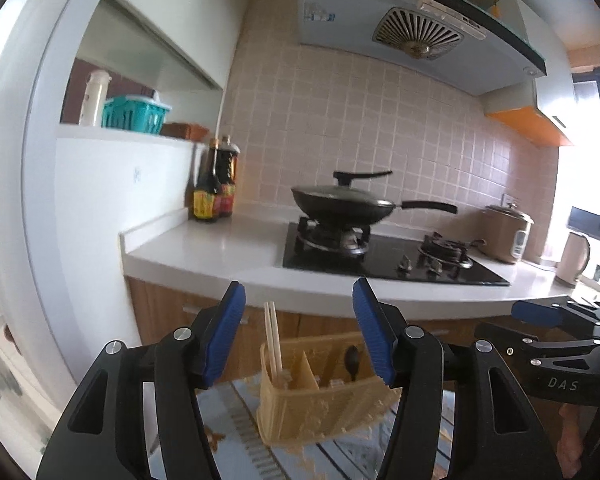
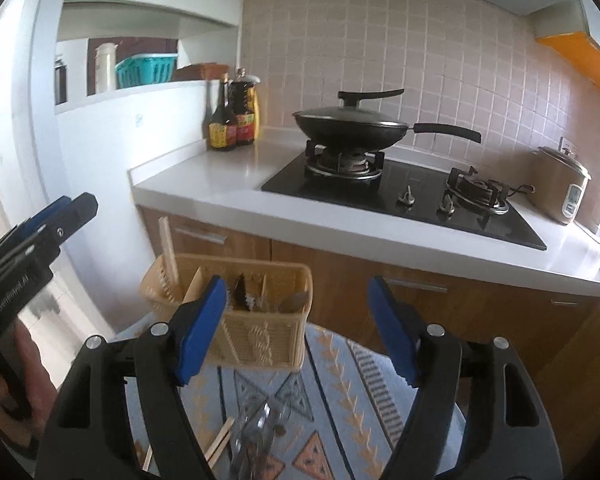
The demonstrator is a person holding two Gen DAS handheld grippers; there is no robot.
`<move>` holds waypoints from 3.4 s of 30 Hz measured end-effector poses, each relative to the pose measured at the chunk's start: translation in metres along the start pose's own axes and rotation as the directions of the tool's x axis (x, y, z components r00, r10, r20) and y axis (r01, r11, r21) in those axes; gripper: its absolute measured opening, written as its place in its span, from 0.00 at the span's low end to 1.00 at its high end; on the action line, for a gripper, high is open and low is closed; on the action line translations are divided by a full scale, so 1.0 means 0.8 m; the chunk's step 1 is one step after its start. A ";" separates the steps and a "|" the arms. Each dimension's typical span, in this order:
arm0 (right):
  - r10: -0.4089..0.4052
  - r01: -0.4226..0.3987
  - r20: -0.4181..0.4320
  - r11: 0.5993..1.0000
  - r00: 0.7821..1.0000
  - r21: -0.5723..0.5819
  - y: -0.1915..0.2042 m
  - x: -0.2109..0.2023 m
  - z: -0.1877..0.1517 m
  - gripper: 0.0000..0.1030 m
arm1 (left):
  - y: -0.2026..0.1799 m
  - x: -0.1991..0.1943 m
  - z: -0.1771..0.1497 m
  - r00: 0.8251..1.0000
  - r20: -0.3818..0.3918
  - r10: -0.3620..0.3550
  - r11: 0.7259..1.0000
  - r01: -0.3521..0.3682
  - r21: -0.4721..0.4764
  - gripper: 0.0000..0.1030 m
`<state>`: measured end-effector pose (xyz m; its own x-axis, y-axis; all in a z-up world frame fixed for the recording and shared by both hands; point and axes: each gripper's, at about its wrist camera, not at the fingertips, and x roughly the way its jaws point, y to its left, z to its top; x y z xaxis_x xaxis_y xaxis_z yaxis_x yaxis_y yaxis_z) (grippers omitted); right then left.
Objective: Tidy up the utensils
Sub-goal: 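Grasp a single wooden chopstick with the left tool while the right tool grasps a clear spoon, then lower the chopstick into the basket with the left tool while the right tool lowers its clear spoon in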
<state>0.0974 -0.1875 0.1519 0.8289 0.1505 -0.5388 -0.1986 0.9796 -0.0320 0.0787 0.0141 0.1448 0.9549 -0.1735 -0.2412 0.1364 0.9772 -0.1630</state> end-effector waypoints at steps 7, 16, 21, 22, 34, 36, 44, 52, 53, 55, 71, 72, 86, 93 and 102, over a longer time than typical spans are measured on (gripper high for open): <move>0.074 -0.072 -0.192 0.997 0.979 0.017 -0.006 0.009 -0.028 0.67 | 0.028 -0.001 -0.027 0.967 -0.233 -0.105 0.994 0.094 -0.058 0.53; 0.226 -0.153 -0.537 0.972 0.813 0.179 -0.019 0.108 -0.098 0.67 | 0.036 0.042 -0.145 0.741 -0.651 -0.167 0.985 0.157 -0.074 0.52; 0.210 -0.118 -0.605 0.975 0.768 0.189 -0.021 0.156 -0.121 0.55 | 0.030 0.061 -0.205 0.642 -0.757 -0.122 0.985 0.172 -0.013 0.42; 0.201 -0.109 -0.614 0.977 0.763 0.184 -0.021 0.163 -0.124 0.53 | 0.028 0.065 -0.212 0.630 -0.768 -0.117 0.985 0.174 -0.007 0.41; 0.182 -0.085 -0.694 0.981 0.697 0.172 -0.011 0.222 -0.157 0.43 | 0.019 0.072 -0.247 0.606 -0.794 -0.041 0.983 0.168 0.078 0.30; 0.179 -0.089 -0.695 0.982 0.697 0.164 -0.003 0.228 -0.155 0.44 | 0.020 0.071 -0.247 0.608 -0.793 -0.038 0.983 0.165 0.080 0.30; 0.126 -0.074 -0.693 0.992 0.710 0.104 0.025 0.243 -0.149 0.44 | 0.022 0.071 -0.244 0.597 -0.802 -0.026 0.981 0.170 0.095 0.29; 0.035 -0.070 -0.686 0.997 0.727 -0.024 0.044 0.238 -0.150 0.30 | -0.010 0.087 -0.247 0.578 -0.809 0.109 0.959 0.153 0.238 0.25; 0.036 -0.074 -0.687 0.997 0.726 -0.027 0.047 0.236 -0.151 0.27 | -0.015 0.086 -0.248 0.580 -0.805 0.126 0.953 0.155 0.260 0.19; 0.038 -0.085 -0.680 0.996 0.732 -0.036 0.055 0.231 -0.156 0.27 | -0.030 0.084 -0.251 0.582 -0.798 0.155 0.939 0.165 0.303 0.08; 0.223 -0.228 -0.387 0.973 0.895 0.033 -0.015 0.079 -0.138 0.26 | -0.008 0.007 -0.162 0.865 -0.472 -0.168 0.982 0.189 -0.003 0.03; 0.234 -0.237 -0.360 0.971 0.903 0.037 -0.018 0.072 -0.133 0.26 | -0.007 0.005 -0.152 0.881 -0.439 -0.173 0.982 0.190 -0.006 0.03; 0.308 -0.336 0.171 0.926 0.936 0.173 -0.027 -0.010 0.029 0.26 | -0.016 0.007 0.035 0.972 0.114 -0.203 0.977 0.208 -0.035 0.03; 0.106 -0.155 0.286 0.976 0.952 0.156 -0.003 0.027 0.060 0.26 | -0.007 0.046 0.045 0.945 0.326 -0.028 0.996 0.053 -0.068 0.03; 0.056 -0.091 0.232 0.985 0.971 0.146 0.010 0.101 0.040 0.26 | 0.005 0.105 0.015 0.944 0.320 0.076 0.995 -0.054 -0.078 0.04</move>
<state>0.1796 -0.1633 0.1348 0.9151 0.2318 -0.3299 -0.1952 0.9706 0.1405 0.1629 0.0050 0.1354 0.9966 -0.0501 0.0656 0.0637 0.9724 -0.2243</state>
